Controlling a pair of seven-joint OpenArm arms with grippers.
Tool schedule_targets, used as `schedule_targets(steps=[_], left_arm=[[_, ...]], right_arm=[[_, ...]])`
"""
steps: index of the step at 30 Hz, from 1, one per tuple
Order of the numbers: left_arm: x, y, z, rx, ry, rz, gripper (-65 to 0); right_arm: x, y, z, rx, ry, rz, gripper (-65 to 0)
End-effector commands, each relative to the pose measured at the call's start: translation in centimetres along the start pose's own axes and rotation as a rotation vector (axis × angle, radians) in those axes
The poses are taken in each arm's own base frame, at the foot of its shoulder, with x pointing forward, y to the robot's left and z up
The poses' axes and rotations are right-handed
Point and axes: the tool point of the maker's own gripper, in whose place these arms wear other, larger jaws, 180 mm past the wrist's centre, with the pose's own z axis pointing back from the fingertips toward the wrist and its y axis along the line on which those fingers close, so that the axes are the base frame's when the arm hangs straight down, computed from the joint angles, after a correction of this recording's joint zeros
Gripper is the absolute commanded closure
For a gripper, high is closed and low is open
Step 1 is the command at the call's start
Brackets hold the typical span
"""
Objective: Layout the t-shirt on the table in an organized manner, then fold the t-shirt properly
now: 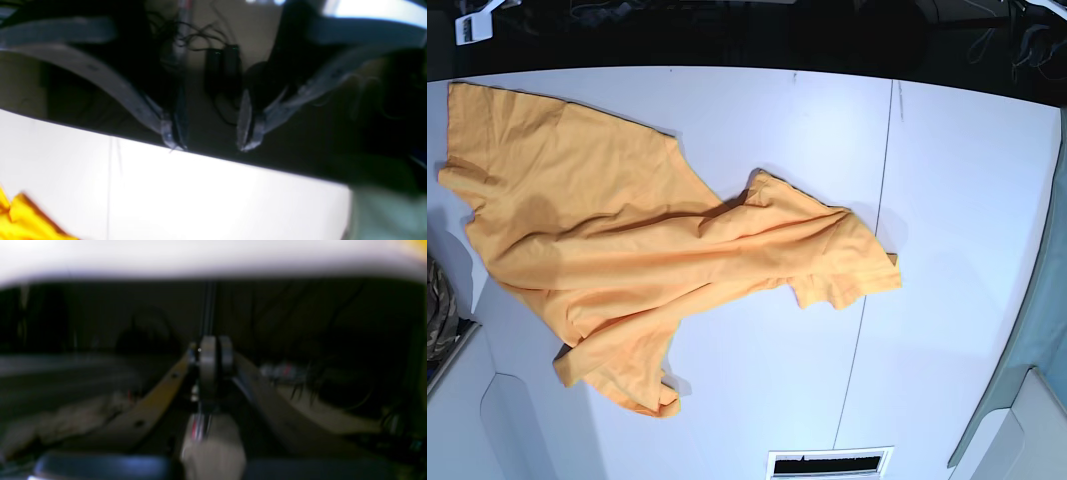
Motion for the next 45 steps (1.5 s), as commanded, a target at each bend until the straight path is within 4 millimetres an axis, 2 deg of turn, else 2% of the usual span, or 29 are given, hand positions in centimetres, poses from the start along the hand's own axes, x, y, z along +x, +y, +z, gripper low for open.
schedule_targets(steps=[1, 3, 6, 10, 13, 15, 18, 22, 30, 35, 37, 40, 42, 45], left_arm=[[3.0, -1.0, 0.0, -0.053, -0.078, -0.047, -28.7], [5.3, -2.0, -0.2, -0.092, -0.116, -0.108, -28.7], [8.4, -3.5, -0.5, -0.144, -0.170, -0.191, -31.1], [10.9, -4.7, -1.0, -0.191, -0.215, -0.264, -33.2], [11.7, -4.8, -1.4, -0.197, -0.233, -0.276, -33.2], [11.4, -4.7, -1.5, -0.188, -0.217, -0.276, -33.2], [10.5, -4.5, -1.6, -0.182, -0.165, -0.278, -33.2], [8.2, -4.3, -1.3, -0.177, -0.069, -0.246, -33.1], [2.9, -4.8, 1.4, -0.133, 0.035, -0.101, -33.1], [1.5, -4.7, 2.2, -0.127, 0.087, -0.093, -33.1], [0.3, -5.2, 2.4, -0.145, 0.142, -0.076, -33.1], [-1.9, -7.1, 2.6, -0.202, 0.216, -0.049, -32.6], [-3.0, -8.5, 2.8, -0.238, 0.240, -0.041, -29.6], [-4.5, -9.7, 3.3, -0.243, 0.256, -0.042, -28.9]], right_arm=[[2.4, -0.6, 0.6, -0.009, -0.068, 0.009, -8.2], [5.3, -2.0, 1.3, -0.053, -0.142, 0.021, -14.2], [7.7, -4.7, 1.8, -0.139, -0.177, 0.006, -21.8], [8.9, -7.6, 1.8, -0.237, -0.183, -0.044, -23.2], [9.2, -7.8, 1.5, -0.239, -0.193, -0.054, -23.2], [9.5, -7.9, 1.4, -0.239, -0.201, -0.054, -23.2], [9.7, -7.8, 1.3, -0.238, -0.206, -0.053, -23.2], [9.6, -8.0, 1.3, -0.246, -0.197, -0.042, -23.2], [9.5, -8.0, 1.3, -0.251, -0.192, -0.034, -23.2], [9.6, -8.0, 1.3, -0.248, -0.196, -0.037, -23.2], [9.6, -8.0, 1.3, -0.249, -0.197, -0.037, -23.2], [9.6, -8.0, 1.3, -0.249, -0.198, -0.037, -23.2], [9.6, -8.0, 1.3, -0.249, -0.198, -0.037, -23.2], [9.7, -8.0, 1.3, -0.247, -0.200, -0.039, -23.2]])
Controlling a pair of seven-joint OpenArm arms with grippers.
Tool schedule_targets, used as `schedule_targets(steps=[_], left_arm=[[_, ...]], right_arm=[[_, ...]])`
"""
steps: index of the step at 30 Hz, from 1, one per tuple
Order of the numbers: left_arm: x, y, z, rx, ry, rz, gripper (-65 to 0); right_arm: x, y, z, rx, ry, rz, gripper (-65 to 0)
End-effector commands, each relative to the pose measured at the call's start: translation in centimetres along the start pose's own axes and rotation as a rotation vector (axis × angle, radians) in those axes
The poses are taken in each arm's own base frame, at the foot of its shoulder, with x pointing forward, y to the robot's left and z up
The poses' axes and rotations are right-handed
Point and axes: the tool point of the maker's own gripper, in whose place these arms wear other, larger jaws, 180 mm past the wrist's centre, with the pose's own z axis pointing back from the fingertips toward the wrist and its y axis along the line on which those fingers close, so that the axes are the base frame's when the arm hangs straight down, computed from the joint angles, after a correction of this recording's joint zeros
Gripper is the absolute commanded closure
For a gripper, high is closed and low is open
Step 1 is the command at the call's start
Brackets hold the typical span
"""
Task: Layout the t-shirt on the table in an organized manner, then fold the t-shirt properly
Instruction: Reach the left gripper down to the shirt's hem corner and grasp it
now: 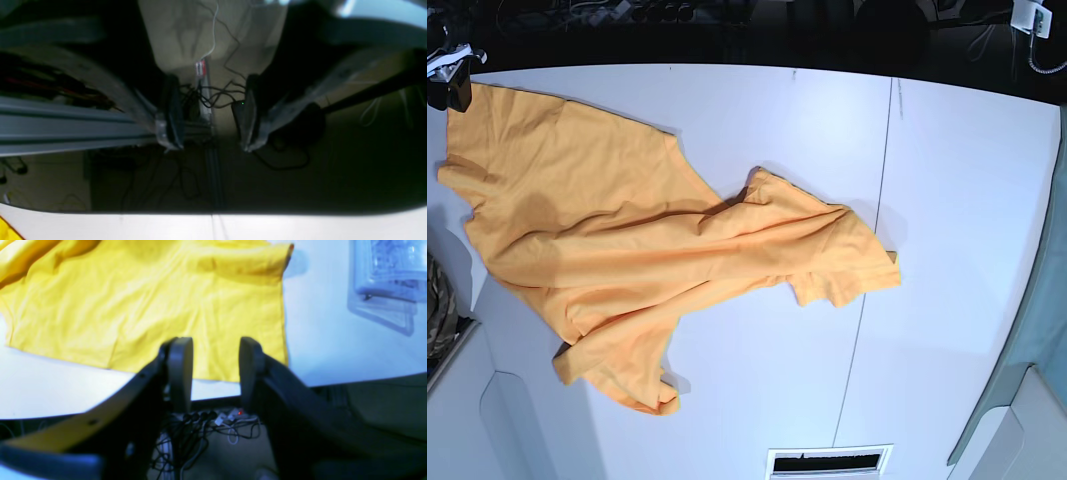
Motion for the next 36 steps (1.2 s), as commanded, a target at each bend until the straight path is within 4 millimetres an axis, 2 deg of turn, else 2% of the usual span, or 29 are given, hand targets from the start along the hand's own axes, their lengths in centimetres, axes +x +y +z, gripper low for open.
schedule_targets(steps=[1, 6, 8, 10, 17, 20, 23, 28, 33, 36], left_arm=[[0.0, -0.5, 0.5, -0.012, -0.009, -0.003, -28.9], [-3.1, 0.5, 0.6, 0.028, 0.086, -0.019, -28.9], [-3.7, 0.7, 0.8, 0.037, 0.104, -0.028, -28.9], [-2.6, 0.2, 1.0, 0.028, 0.065, -0.046, -28.9], [4.3, -3.5, 0.5, -0.029, -0.088, -0.197, -28.8], [4.5, -5.4, -0.7, -0.033, -0.085, -0.212, -28.8], [4.5, -6.6, -2.9, -0.009, -0.083, -0.263, -28.8], [7.3, -8.2, -5.4, -0.024, -0.160, -0.334, -28.8], [10.1, -8.3, -6.5, -0.047, -0.226, -0.393, -28.8], [11.2, -7.5, -7.6, -0.045, -0.246, -0.408, -28.8]], right_arm=[[1.4, -0.2, 0.3, 0.005, -0.045, 0.005, -23.2], [1.8, 0.0, 0.2, 0.015, -0.059, -0.010, -23.2], [2.3, -0.1, 0.0, 0.016, -0.069, -0.002, -23.2], [2.7, -0.2, 0.0, 0.016, -0.074, 0.005, -23.2], [3.2, -0.2, -0.2, 0.021, -0.087, 0.004, -23.2], [4.1, 0.0, -0.5, 0.025, -0.109, 0.002, -23.2], [4.1, 0.1, -0.6, 0.026, -0.107, 0.002, -23.2], [4.2, 0.0, -0.6, 0.026, -0.108, 0.002, -23.2], [4.2, 0.0, -0.6, 0.021, -0.108, 0.010, -23.2], [4.7, 0.1, -0.8, 0.023, -0.120, 0.009, -23.2]])
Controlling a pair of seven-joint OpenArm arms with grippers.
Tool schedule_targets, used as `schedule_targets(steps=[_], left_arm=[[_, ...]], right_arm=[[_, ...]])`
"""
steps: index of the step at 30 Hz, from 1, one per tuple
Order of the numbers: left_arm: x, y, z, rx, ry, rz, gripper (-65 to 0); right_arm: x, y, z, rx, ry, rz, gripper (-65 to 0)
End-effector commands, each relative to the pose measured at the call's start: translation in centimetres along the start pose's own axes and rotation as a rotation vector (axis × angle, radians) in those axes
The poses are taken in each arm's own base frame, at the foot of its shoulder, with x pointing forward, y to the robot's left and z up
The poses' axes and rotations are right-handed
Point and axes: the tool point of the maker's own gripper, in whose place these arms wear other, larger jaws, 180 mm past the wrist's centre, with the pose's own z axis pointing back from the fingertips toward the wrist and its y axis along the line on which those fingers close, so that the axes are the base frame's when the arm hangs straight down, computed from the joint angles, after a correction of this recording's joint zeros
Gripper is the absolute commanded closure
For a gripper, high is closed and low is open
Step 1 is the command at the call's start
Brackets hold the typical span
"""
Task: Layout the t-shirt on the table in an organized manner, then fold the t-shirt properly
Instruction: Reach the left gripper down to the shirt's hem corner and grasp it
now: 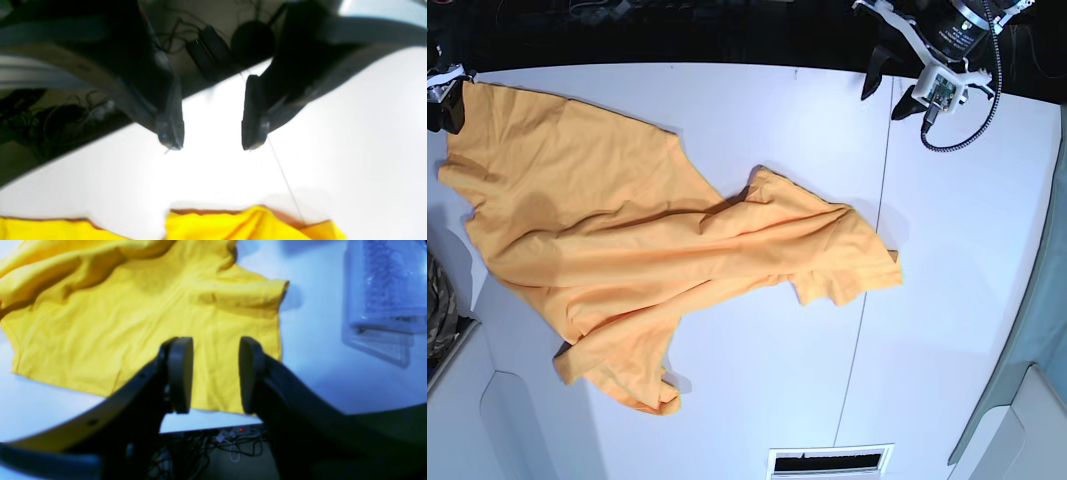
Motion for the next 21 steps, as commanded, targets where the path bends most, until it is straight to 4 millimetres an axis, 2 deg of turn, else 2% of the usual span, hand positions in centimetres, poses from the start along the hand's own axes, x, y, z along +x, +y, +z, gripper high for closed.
schedule_targets(steps=[1, 6, 10, 13, 16, 19, 21], left_arm=[[0.5, 0.7, -0.2, 0.007, -0.024, -0.007, -28.9], [-0.7, 4.5, -3.3, 0.036, -0.007, 0.016, -29.0], [0.1, 6.9, -5.6, 0.039, -0.032, 0.030, -30.2], [1.1, 7.6, -7.3, 0.010, -0.058, 0.033, -35.6], [1.7, 7.9, -9.2, -0.004, -0.068, 0.039, -36.6], [2.4, 7.4, -11.2, -0.039, -0.082, 0.048, -36.6], [3.0, 7.3, -12.4, -0.054, -0.085, 0.043, -39.2]], right_arm=[[1.8, -0.2, 0.0, 0.004, -0.051, 0.016, -23.2], [3.3, 0.0, -1.4, 0.006, -0.089, 0.007, -23.2], [2.8, 0.1, -3.7, 0.018, -0.075, -0.039, -24.0], [1.2, 0.6, -5.9, 0.030, -0.022, -0.051, -30.0], [-0.4, 0.9, -7.5, 0.035, 0.032, -0.061, -33.5], [-1.2, 0.1, -7.9, 0.014, 0.056, -0.072, -33.5], [-1.4, -0.7, -7.6, -0.011, 0.062, -0.067, -33.5]])
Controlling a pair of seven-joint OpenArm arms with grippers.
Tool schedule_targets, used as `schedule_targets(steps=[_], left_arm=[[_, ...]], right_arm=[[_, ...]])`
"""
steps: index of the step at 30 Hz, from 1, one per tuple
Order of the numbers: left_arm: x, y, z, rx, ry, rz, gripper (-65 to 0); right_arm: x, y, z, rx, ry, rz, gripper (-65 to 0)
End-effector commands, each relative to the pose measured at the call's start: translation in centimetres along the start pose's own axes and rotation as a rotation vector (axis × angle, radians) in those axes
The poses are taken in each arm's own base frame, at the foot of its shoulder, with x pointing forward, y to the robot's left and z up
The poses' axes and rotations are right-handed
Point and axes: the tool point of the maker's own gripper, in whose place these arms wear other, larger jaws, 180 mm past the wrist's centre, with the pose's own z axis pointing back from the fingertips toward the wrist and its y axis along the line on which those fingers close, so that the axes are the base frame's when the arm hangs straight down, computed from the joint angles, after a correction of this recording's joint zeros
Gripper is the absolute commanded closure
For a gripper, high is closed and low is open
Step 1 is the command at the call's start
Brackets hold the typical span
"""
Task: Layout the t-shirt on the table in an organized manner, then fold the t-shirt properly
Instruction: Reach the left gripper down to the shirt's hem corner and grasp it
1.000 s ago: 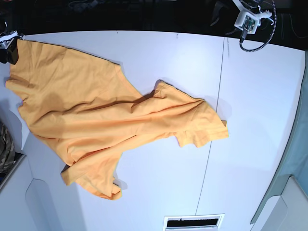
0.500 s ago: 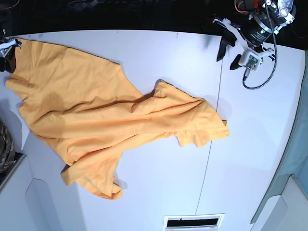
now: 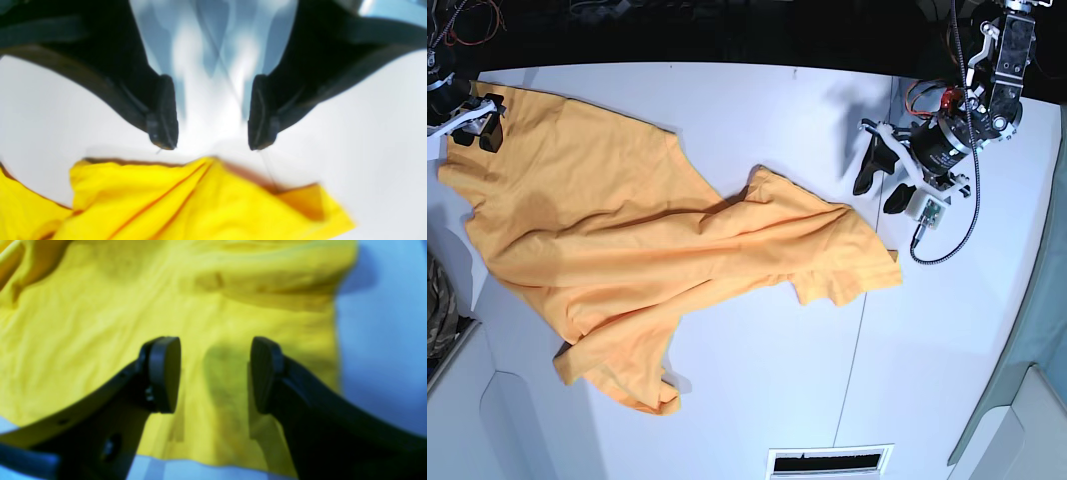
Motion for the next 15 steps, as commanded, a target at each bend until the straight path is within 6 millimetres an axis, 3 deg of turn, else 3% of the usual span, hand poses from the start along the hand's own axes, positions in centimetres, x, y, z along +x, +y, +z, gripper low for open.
schedule_targets(steps=[1, 6, 15], left_arm=[[2.0, 0.7, -0.4, 0.005, -0.056, -0.010, -40.4], [2.9, 2.3, -2.1, 0.023, -0.062, 0.004, -41.1], [3.3, 3.8, -5.3, 0.046, -0.054, 0.085, -41.0]], right_arm=[[1.6, -1.2, 0.6, -0.025, -0.037, 0.014, -33.5], [2.1, -4.3, 2.1, -0.097, -0.052, -0.036, -33.5], [0.4, -6.5, 2.4, -0.182, -0.017, -0.079, -33.5]])
